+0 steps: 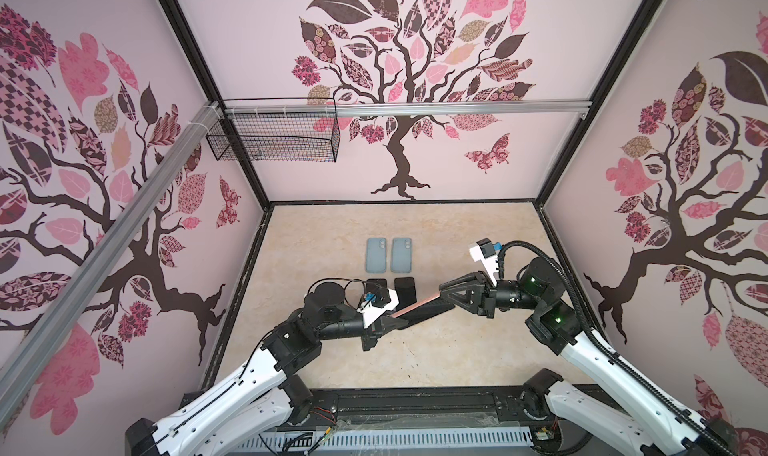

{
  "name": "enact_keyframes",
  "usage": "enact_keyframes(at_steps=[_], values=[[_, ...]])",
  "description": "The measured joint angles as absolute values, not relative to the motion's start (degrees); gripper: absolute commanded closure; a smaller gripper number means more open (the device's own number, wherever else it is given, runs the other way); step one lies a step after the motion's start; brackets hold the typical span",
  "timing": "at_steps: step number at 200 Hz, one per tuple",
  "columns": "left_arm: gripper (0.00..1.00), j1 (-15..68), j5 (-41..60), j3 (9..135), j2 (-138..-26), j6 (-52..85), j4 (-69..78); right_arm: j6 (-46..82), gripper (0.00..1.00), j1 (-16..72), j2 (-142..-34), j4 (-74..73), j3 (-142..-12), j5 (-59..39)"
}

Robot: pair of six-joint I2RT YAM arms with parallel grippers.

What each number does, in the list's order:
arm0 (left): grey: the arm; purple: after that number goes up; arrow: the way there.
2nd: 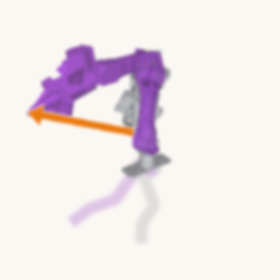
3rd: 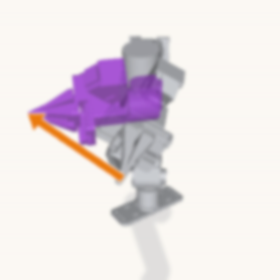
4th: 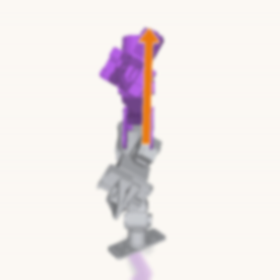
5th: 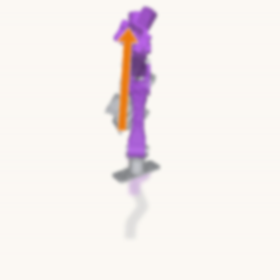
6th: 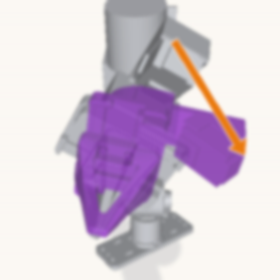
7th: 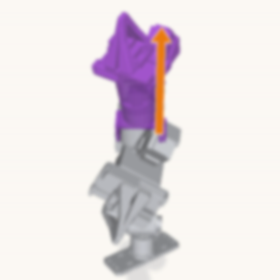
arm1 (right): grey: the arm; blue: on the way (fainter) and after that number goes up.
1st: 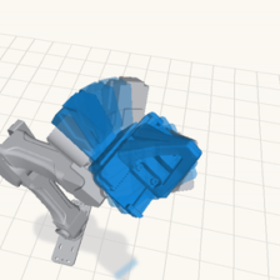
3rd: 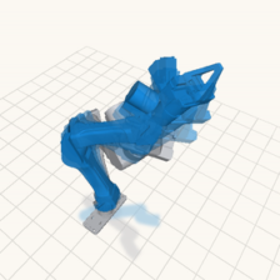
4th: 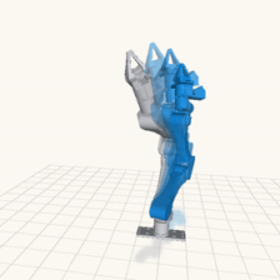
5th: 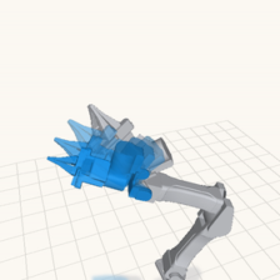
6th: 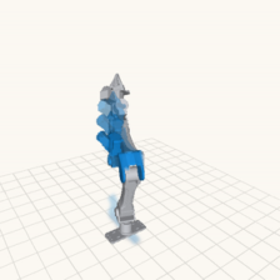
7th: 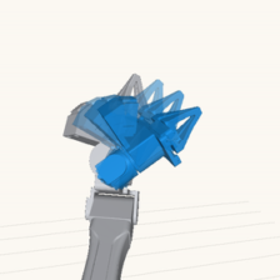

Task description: Take the phone out of the phone case

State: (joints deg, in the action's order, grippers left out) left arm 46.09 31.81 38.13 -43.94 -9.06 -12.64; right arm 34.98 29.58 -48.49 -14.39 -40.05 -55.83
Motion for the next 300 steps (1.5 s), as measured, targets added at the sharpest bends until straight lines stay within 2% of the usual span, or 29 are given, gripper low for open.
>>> enact_keyframes(at_steps=[51,129,195,212,246,300], values=[[1.00,45.8,29.6,38.8,-44.2,-11.4,-16.6,36.5,0.79,29.4,-50.6,-12.5,-40.1,-56.1],[1.00,46.2,20.9,43.0,-45.7,-24.5,-25.7,39.5,0.79,29.1,-53.3,-9.3,-39.8,-53.9],[1.00,46.1,21.5,43.1,-45.2,-26.9,-26.3,40.1,0.80,29.6,-53.5,-7.9,-39.9,-52.1],[1.00,46.0,23.2,43.1,-44.2,-26.5,-26.5,39.0,0.78,29.7,-54.1,-6.1,-40.9,-50.2],[1.00,46.5,28.8,43.0,-38.8,-24.2,-20.8,34.2,0.70,29.7,-54.9,3.2,-42.5,-39.9],[1.00,46.5,25.5,39.2,-31.2,-14.2,-10.9,27.3,0.52,29.7,-51.2,10.8,-43.5,-25.2]])
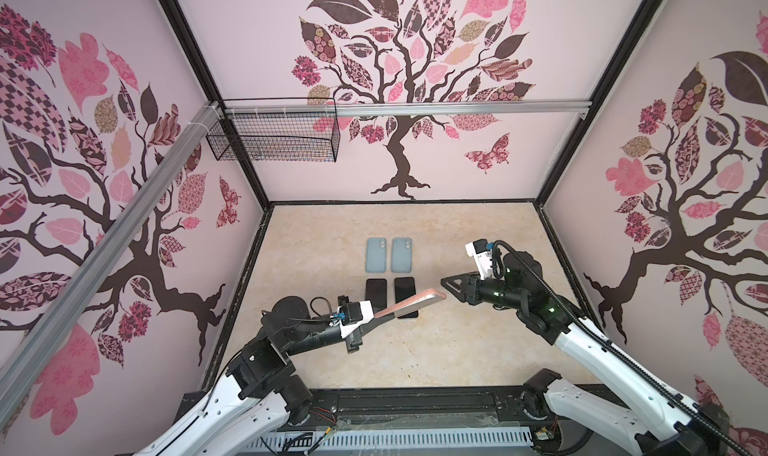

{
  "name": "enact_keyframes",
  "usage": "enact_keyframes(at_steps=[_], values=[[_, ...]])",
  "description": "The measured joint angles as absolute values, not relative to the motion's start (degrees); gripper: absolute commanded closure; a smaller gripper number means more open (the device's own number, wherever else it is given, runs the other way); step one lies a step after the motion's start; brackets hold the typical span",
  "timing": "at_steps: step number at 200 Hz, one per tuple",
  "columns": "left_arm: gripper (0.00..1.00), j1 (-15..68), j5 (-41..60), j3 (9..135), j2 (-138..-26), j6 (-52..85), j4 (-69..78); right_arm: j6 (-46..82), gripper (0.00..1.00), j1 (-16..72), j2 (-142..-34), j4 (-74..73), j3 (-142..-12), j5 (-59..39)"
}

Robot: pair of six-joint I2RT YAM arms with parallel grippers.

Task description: Take the phone out of the phone case

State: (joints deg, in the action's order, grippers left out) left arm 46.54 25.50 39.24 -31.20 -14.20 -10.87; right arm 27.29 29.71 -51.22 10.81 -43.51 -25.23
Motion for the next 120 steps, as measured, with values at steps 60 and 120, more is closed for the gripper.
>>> enact_keyframes(at_steps=[60,120], values=[[1.00,46.4,18.7,34.0,-36.0,6.2,2.8,28.9,0.48,29.8,-43.4,-9.7,-32.2,-33.5],[1.00,46.4,19.1,33.6,-42.5,24.8,18.4,34.1,0.44,30.1,-43.2,-27.7,-26.3,-41.1]])
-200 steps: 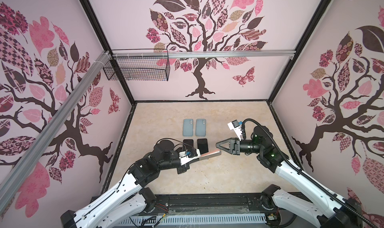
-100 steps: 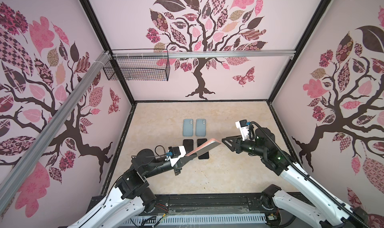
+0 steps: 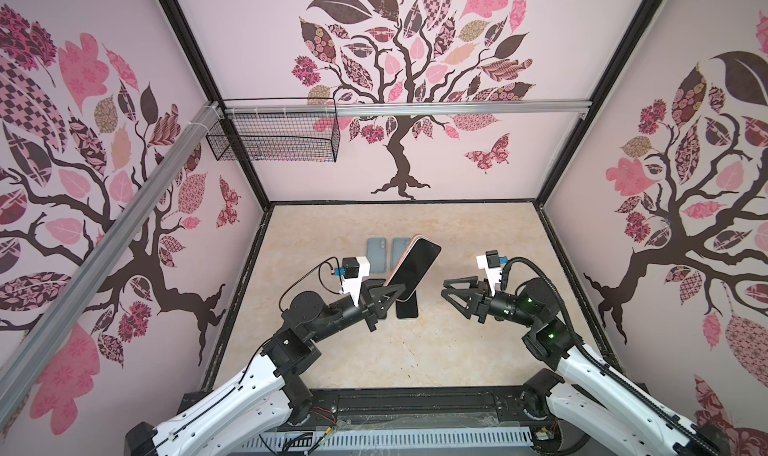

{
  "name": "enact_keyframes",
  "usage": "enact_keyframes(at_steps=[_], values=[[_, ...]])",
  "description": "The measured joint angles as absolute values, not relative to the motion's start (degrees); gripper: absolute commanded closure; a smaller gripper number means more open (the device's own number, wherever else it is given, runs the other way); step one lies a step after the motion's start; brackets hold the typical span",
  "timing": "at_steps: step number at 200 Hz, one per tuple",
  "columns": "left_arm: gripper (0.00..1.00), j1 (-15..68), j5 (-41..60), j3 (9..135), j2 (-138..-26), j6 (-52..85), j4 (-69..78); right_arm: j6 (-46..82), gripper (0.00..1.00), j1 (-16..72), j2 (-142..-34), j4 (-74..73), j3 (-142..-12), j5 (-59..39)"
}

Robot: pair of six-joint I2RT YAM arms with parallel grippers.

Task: Take the phone out of the phone case
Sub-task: 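Close the right gripper on the pink case's edge beside the left gripper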

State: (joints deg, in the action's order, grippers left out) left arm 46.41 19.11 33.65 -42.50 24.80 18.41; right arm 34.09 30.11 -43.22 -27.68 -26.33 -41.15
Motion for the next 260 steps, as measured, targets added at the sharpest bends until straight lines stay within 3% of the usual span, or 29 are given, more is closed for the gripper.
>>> enact_keyframes(at_steps=[58,107,148,260], values=[[1.00,46.4,23.4,33.7,-49.2,36.1,26.2,41.3,0.43,31.9,-51.1,-45.3,-26.2,-46.0],[1.00,46.4,27.4,33.7,-49.8,38.6,30.6,43.6,0.43,36.0,-52.8,-49.6,-27.9,-47.1],[1.00,46.4,28.8,33.7,-49.8,39.3,31.7,42.6,0.50,41.4,-54.1,-50.7,-28.8,-45.4],[1.00,46.4,30.7,33.7,-50.1,40.6,35.0,43.4,0.63,43.7,-56.6,-54.8,-30.7,-41.5]])
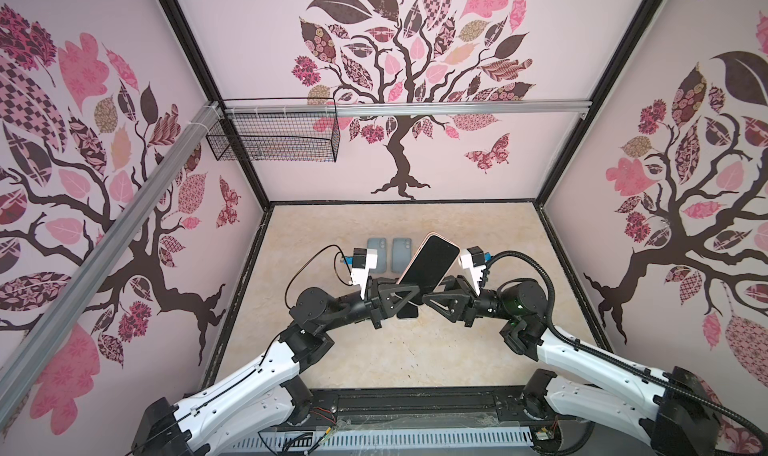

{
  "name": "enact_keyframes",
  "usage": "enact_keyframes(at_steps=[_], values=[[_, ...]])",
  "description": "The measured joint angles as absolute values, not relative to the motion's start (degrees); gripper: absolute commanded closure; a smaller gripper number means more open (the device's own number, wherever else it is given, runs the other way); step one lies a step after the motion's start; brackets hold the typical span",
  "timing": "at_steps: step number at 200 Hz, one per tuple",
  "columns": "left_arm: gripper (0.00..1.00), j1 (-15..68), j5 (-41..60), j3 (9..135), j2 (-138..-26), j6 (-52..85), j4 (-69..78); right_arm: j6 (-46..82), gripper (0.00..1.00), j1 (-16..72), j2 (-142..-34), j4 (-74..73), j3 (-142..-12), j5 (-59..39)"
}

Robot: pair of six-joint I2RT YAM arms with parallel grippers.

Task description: Take the phone out of the phone case

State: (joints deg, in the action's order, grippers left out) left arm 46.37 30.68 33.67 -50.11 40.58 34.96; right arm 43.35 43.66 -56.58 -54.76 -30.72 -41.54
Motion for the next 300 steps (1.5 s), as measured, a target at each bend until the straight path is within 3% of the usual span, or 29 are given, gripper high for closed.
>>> enact_keyframes(at_steps=[106,142,160,171,189,206,219,243,300], values=[[1.00,46.4,31.0,33.7,-51.4,40.8,37.0,44.3,0.76,44.4,-57.1,-57.5,-30.7,-38.5],[1.00,46.3,30.8,33.7,-51.5,40.8,37.2,43.5,0.89,44.6,-56.7,-56.2,-30.7,-37.3],[1.00,46.3,30.2,33.6,-51.4,40.7,36.7,42.5,1.00,44.6,-55.9,-54.5,-30.7,-36.6],[1.00,46.5,29.9,33.6,-51.1,40.6,35.9,41.9,1.00,44.8,-55.2,-52.9,-30.7,-36.1],[0.61,47.0,28.9,33.7,-49.8,39.0,32.6,39.7,1.00,45.2,-53.2,-48.3,-30.7,-34.6],[0.41,46.7,25.5,33.9,-47.1,35.8,26.4,36.3,1.00,45.3,-49.9,-42.5,-30.6,-32.0],[0.31,46.4,22.9,34.8,-45.2,33.1,21.6,33.9,1.00,45.3,-47.3,-39.4,-30.4,-29.1],[0.23,46.4,17.7,37.2,-41.6,27.0,14.3,28.9,1.00,44.8,-43.2,-33.6,-30.3,-24.4],[0.25,46.4,14.2,45.1,-38.9,7.6,3.8,20.4,1.00,40.1,-41.9,-19.7,-31.0,-23.5]])
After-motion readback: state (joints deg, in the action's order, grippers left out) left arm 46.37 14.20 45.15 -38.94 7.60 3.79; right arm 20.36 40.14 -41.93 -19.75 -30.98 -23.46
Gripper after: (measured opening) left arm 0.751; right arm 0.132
